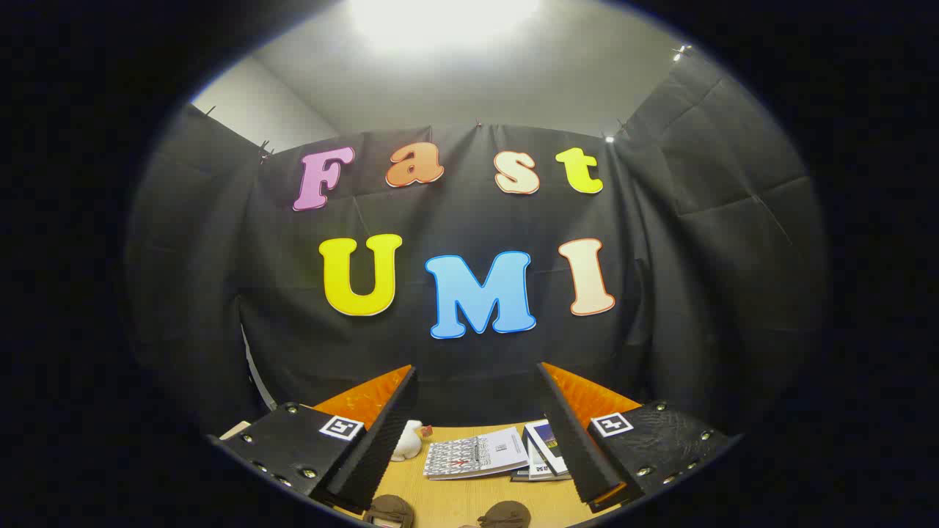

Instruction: Open the storage box then place both shoes into the box .Put the left shoe in first, then the right shoe, with the right side of both shoes facing outward in a uniform manner.

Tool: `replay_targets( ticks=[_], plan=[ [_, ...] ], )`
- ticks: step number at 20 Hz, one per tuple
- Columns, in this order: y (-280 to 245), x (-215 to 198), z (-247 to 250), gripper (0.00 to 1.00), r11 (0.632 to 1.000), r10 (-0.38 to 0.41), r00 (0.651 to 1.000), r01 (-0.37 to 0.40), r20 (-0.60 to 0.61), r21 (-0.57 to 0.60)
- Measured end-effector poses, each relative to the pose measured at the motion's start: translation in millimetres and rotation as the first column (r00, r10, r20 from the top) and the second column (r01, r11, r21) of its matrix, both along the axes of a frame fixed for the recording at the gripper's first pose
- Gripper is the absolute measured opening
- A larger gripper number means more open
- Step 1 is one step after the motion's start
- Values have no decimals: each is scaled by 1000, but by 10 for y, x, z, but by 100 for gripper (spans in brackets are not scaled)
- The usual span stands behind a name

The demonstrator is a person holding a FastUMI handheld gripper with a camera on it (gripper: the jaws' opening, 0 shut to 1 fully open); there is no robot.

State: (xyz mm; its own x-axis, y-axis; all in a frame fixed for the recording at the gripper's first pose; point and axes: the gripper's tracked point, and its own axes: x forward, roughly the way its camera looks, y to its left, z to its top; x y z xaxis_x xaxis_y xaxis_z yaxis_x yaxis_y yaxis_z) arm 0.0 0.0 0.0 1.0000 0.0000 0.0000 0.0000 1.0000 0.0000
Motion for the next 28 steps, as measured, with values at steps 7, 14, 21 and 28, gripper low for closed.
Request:
replay_targets(
  ticks=[7, 14, 21, 28],
  plan=[
    [107, 88, -25, 97, 1000, 20, 1000, -20, -20, 0],
    [287, 128, -176, 97, 998, 63, 997, -62, -40, 8],
    [615, 218, -539, 97, 988, 152, 983, -150, -105, 33],
    [1157, 163, -1236, 97, 934, 356, 902, -332, -245, 133]
  ],
)
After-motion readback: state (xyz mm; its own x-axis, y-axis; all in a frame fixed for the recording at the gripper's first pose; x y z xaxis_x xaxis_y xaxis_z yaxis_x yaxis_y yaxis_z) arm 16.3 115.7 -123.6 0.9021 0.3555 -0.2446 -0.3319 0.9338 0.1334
